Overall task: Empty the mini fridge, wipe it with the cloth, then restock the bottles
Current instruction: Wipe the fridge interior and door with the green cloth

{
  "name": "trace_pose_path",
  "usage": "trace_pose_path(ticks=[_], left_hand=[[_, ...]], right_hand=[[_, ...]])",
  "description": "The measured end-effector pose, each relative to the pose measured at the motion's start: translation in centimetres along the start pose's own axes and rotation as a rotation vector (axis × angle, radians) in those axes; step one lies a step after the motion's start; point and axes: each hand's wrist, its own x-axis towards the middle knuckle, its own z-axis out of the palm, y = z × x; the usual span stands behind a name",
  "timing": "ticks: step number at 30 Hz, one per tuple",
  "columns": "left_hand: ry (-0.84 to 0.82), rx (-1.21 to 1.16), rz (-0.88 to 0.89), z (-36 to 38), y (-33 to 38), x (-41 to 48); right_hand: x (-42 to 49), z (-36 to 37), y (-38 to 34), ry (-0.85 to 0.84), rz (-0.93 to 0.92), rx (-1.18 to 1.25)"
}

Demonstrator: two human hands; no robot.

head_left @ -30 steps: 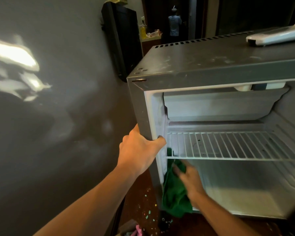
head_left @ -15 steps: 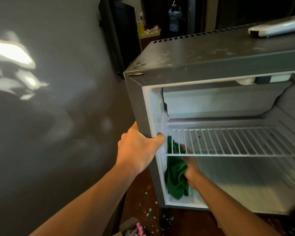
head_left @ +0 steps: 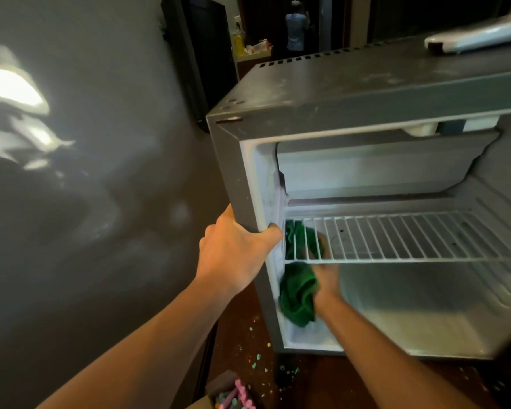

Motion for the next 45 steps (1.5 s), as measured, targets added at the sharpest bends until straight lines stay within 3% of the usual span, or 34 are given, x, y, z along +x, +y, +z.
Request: trace_pose_path(ticks=[3,13,16,19,22,25,28,31,34,45], left_hand=[[-0.001,-0.015,0.006,-0.1,-0.1,-0.1],[0.001,-0.008,-0.052,-0.3,0.5,-0.6],[0.011,-0.016,-0.082,-0.3,1.0,-1.2],[0.004,-0.003,-0.117,-0.5,1.5,-1.8],[-0.006,0.003,-0.123,-1.0,2.2,-1.8],[-0.023,0.013,-0.146,-1.6,2.4,-1.7],[-0.02,0.008,-0.196,-1.8,2.0,-1.3],[-0.012,0.007,-0.222,-1.8,2.5,-1.1],[-0.026,-0.001,-0.228,-2.0,2.6,-0.6],[-0.029,0.015,-0.22,-2.0,3.1,-1.0]], right_hand=[[0.6,-0.5,-0.4,0.005,0.18,0.062],[-3.8,-3.2,-0.2,-0.165,0.052,-0.366],[-6.3,-3.0,-2.4,-0.066,0.083,-0.324],[-9.0,-2.2,-6.1,-0.08,0.062,-0.212],[-10.0,-0.6,-11.9,-0.107,-0.202,-0.307],[-8.8,1.4,-15.3,0.016,-0.563,-0.782],[-7.4,3.3,-14.0,0.011,-0.695,-1.2],[-5.2,3.6,-10.9,-0.126,-0.563,-1.364],[-3.7,3.8,-10.7,-0.127,-0.354,-1.403],[-4.9,2.5,-10.4,-0.143,-0.397,-1.378]])
